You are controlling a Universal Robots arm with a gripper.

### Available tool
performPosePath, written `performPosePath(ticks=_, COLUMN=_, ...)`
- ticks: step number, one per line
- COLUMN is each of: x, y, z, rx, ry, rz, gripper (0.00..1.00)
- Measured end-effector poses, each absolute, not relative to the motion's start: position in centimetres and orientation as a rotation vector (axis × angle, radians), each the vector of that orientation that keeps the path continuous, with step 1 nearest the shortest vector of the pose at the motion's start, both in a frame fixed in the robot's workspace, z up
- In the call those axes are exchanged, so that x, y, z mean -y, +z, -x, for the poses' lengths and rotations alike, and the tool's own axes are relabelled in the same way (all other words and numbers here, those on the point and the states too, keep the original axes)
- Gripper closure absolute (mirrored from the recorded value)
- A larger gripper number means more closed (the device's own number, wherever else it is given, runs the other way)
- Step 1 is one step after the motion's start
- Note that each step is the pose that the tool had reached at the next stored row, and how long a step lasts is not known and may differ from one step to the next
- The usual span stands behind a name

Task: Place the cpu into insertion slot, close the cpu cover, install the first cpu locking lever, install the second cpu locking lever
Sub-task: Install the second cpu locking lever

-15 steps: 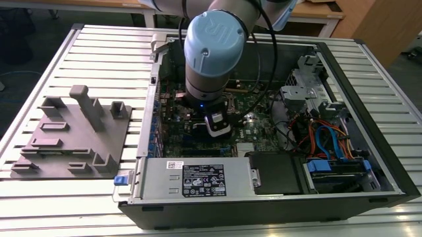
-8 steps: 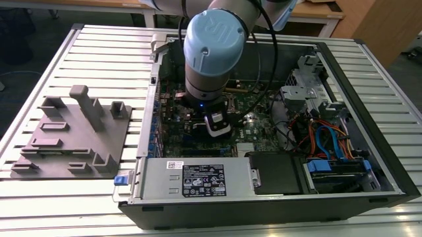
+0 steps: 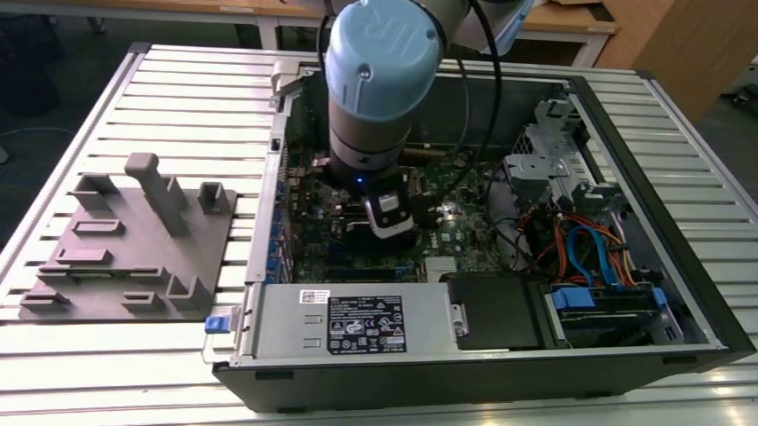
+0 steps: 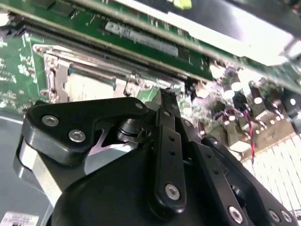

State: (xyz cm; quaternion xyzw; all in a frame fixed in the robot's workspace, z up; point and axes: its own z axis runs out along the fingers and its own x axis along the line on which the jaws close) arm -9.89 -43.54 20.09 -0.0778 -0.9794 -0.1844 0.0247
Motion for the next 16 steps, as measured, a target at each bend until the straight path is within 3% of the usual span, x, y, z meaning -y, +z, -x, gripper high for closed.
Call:
performPosePath(ticks=8, x=43.5, y=23.2, z=10.1, rx=3.03, ry=-0.571, rz=0.241, gripper=0.9)
performPosePath(ticks=16, x=43.5, y=23.3, z=10.1, rx=3.029, ry=-0.571, rz=0.241, gripper=0.9)
